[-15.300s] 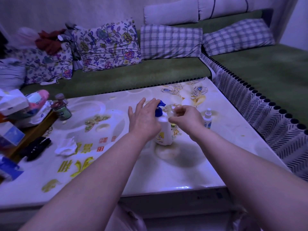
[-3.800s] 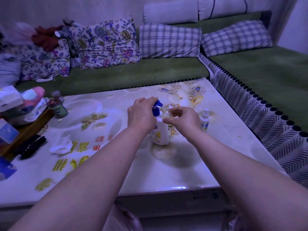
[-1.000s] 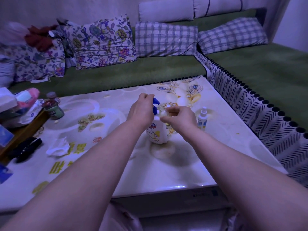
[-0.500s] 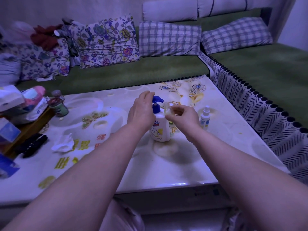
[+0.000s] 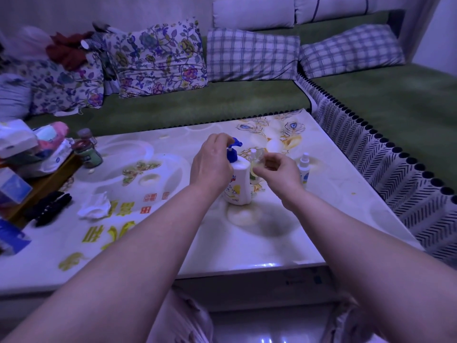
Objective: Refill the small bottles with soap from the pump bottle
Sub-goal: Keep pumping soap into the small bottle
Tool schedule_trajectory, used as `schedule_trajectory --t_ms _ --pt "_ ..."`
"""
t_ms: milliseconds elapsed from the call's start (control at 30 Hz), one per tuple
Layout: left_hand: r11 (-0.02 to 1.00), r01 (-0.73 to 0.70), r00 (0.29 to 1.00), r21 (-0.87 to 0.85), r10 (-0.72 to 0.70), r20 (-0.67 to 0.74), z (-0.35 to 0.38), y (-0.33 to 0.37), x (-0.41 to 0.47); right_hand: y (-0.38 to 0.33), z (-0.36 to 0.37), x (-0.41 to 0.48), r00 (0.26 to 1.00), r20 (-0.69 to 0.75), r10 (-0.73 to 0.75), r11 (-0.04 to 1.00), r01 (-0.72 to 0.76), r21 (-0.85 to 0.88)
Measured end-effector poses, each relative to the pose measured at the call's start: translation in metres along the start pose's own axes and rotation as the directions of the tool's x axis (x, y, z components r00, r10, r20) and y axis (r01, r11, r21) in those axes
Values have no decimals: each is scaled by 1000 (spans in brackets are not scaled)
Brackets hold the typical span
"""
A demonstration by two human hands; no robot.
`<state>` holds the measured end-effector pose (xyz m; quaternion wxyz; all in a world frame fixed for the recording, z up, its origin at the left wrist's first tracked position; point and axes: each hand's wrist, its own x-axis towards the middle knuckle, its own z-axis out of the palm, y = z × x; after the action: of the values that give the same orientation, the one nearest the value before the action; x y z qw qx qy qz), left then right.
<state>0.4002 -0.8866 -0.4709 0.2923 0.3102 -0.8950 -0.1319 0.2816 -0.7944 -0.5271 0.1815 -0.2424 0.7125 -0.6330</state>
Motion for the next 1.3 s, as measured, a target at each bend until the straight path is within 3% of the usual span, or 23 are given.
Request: schedule_trajectory --t_ms 167,333,567,1067,1300 --pt "999 -36 996 -17 34 -88 2 3 -8 27 -8 -6 995 37 96 988 -91 -124" --pt "998 -59 996 7 60 -65 14 -8 -22 50 -14 -15 980 138 145 970 -113 -214" --pt "999 14 1000 41 -13 -26 18 -16 -32 81 -15 -29 975 112 192 863 -113 -492" --pt "1000 -25 999 11 25 -46 27 -11 -29 78 -19 -26 975 98 198 854 -123 -506" --pt "1000 -23 1000 15 23 8 29 -12 -34 77 -20 -28 976 117 184 858 -102 -504"
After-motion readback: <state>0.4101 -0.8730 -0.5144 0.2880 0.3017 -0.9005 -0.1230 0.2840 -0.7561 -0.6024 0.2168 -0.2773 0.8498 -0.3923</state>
